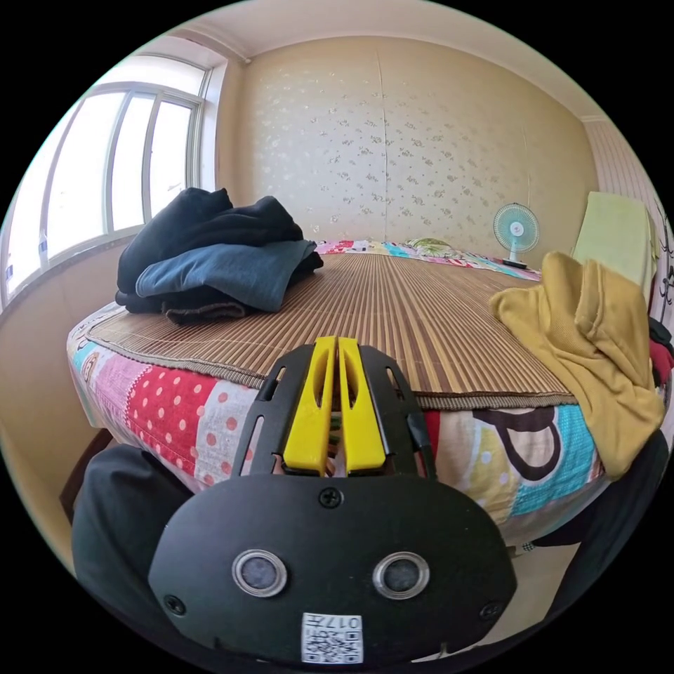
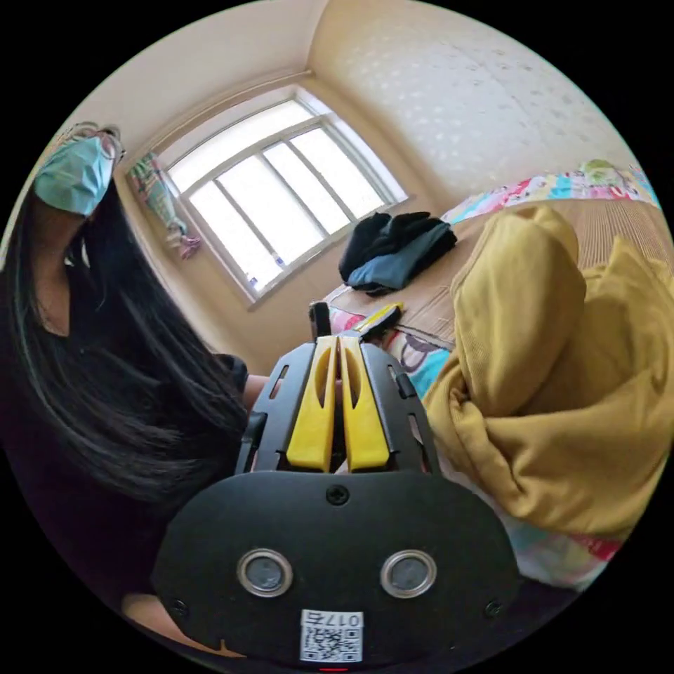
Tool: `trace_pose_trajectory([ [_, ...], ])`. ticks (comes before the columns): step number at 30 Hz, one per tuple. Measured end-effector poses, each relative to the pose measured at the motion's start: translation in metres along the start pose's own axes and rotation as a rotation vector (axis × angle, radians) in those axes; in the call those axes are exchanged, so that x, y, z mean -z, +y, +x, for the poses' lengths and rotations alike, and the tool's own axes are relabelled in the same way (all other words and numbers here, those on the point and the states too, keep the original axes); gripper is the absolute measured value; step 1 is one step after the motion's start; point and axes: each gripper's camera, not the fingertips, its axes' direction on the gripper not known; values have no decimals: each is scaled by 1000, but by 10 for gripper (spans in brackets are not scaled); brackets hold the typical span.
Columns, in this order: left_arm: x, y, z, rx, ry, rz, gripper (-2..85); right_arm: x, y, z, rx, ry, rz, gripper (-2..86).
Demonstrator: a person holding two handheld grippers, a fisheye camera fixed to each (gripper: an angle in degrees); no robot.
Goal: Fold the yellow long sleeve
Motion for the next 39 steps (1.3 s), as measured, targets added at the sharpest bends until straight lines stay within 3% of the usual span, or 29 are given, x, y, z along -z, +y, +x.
trace_pose_trajectory([
  [2, -1, 1, 2, -2, -4, 2, -8, 23, -20, -2, 8, 123, 62, 23],
  [6, -5, 1, 5, -1, -4, 3, -10, 62, -54, 24, -132, 669, 178, 115],
  [8, -6, 0, 7, -1, -4, 3, -10, 58, -58, 54, -235, 871, 97, 140],
  [10, -8, 0, 9, -1, -3, 3, -10, 24, -38, 119, -396, 1110, -250, 129],
  [12, -9, -1, 11, 0, -2, 3, -10, 24, -27, 106, -333, 1144, -118, 103],
  [17, -13, -4, 15, 3, 1, 1, -10, 44, -35, 56, -396, 973, -104, 39],
  [20, -14, -7, 18, 4, 1, 0, -10, 81, -26, -12, -181, 692, 98, 34],
  [23, -16, -10, 22, 3, -1, 1, -10, 95, -21, -62, 118, 402, -114, 35],
  [25, -17, -13, 26, 0, -10, 1, -10, 98, -19, -82, 254, 186, -410, 34],
  [27, -18, -15, 29, -4, -17, 1, -10, 111, -19, -93, 331, 62, -476, 26],
  [29, -19, -18, 31, -4, -18, 1, -10, 134, -25, -103, 415, -40, -387, 20],
  [32, -20, -23, 32, 0, -11, -1, -10, 180, -39, -100, 465, 15, 8, 21],
  [34, -21, -27, 34, 1, -11, -1, -10, 202, -60, -60, 253, 193, 310, 34],
  [36, -21, -31, 35, 1, -11, 0, -10, 205, -85, -14, 46, 344, 364, 63],
  [39, -22, -37, 36, 2, -10, 0, -10, 169, -135, 65, -81, 673, 129, 106],
])
